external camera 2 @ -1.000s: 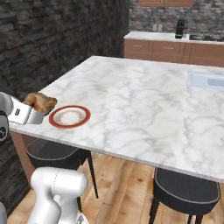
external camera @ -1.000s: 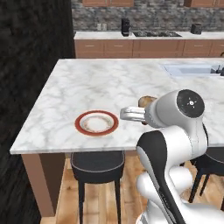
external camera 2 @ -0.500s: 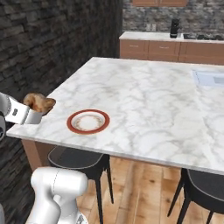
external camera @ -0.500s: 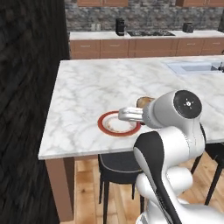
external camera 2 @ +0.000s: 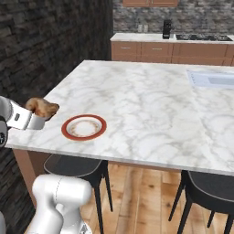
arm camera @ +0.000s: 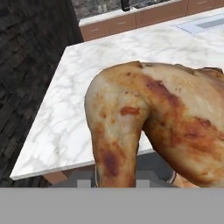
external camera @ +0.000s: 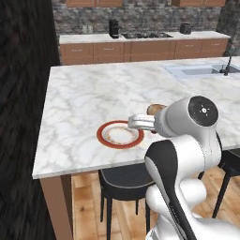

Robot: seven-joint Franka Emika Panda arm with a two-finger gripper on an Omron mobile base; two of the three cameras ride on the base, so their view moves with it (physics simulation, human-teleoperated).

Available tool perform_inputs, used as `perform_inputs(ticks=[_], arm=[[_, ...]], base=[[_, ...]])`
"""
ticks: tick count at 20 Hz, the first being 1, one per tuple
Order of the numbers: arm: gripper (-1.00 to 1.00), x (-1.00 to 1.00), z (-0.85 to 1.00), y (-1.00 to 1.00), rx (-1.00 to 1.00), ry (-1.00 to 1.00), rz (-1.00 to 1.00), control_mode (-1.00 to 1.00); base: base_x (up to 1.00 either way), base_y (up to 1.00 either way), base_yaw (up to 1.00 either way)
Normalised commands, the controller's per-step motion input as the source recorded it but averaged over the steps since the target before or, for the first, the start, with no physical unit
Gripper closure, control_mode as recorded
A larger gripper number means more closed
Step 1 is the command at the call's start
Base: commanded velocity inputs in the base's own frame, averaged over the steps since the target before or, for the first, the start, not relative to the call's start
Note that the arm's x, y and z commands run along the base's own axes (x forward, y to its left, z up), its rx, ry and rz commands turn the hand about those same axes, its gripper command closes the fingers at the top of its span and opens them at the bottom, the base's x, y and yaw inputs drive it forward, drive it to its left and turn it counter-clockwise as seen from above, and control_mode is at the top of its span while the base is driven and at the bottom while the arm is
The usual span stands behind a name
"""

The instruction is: Take the cheese, chicken drumstick, and corn from the fridge and place them on the plate on the dining counter to create an appetizer plate.

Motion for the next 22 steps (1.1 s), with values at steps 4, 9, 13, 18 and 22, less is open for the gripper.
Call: perform_inputs(ticks=[4, 9, 13, 18, 22], arm=[[1.00, 0.46, -0.37, 0.07, -0.01, -0.04, -0.09, -1.00], [1.00, 0.58, -0.34, -0.01, 0.01, 0.00, -0.05, -1.00], [1.00, 0.53, -0.26, -0.08, 0.08, 0.02, 0.00, -1.00], [1.00, 0.49, -0.30, 0.00, 0.09, 0.15, 0.00, -1.00], [1.00, 0.25, -0.22, 0.00, 0.00, 0.21, -0.09, -1.00]], base=[[0.00, 0.00, 0.00], [0.00, 0.00, 0.00], [0.00, 0.00, 0.00], [0.00, 0.00, 0.00], [0.00, 0.00, 0.00]])
